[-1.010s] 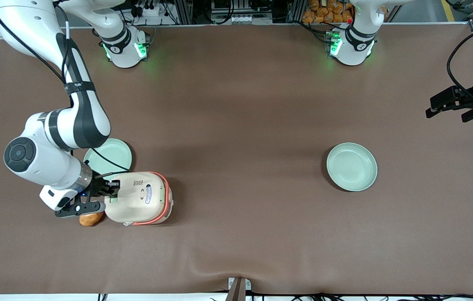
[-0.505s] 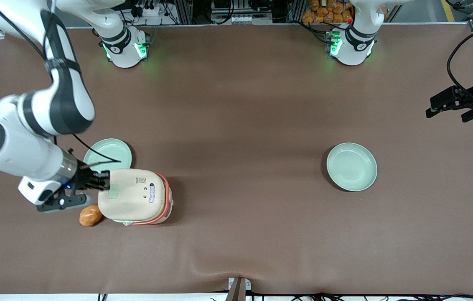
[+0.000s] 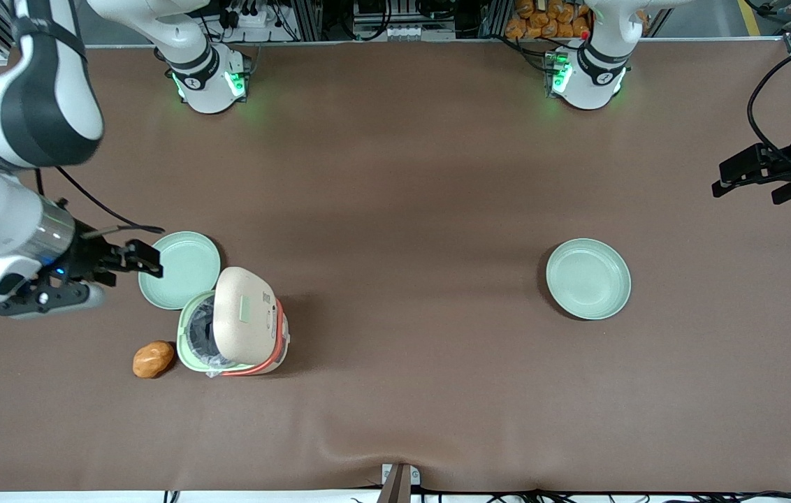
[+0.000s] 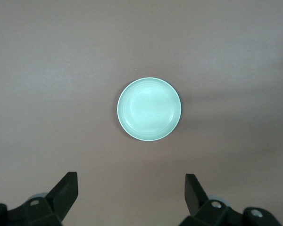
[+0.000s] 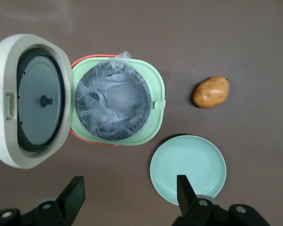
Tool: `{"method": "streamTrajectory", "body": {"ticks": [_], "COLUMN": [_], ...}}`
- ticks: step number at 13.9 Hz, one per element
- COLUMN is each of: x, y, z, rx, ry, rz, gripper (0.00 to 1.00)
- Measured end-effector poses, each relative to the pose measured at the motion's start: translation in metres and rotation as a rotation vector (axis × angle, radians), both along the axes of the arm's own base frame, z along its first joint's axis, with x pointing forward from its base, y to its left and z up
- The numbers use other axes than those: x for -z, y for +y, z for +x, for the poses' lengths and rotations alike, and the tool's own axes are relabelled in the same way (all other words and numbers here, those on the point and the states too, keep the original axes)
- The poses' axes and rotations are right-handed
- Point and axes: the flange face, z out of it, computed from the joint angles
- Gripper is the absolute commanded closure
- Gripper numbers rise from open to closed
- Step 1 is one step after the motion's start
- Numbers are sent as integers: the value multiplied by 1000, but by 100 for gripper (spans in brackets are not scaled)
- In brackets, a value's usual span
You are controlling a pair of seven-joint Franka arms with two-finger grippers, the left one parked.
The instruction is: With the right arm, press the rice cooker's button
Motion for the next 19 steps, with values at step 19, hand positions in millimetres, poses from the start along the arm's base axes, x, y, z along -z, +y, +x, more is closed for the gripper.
{"method": "streamTrajectory", "body": {"ticks": [19], "x": [-29], "y": [-102], "z": [-57], "rx": [115], "ry": [153], "rz": [-108], "gripper": [0]}}
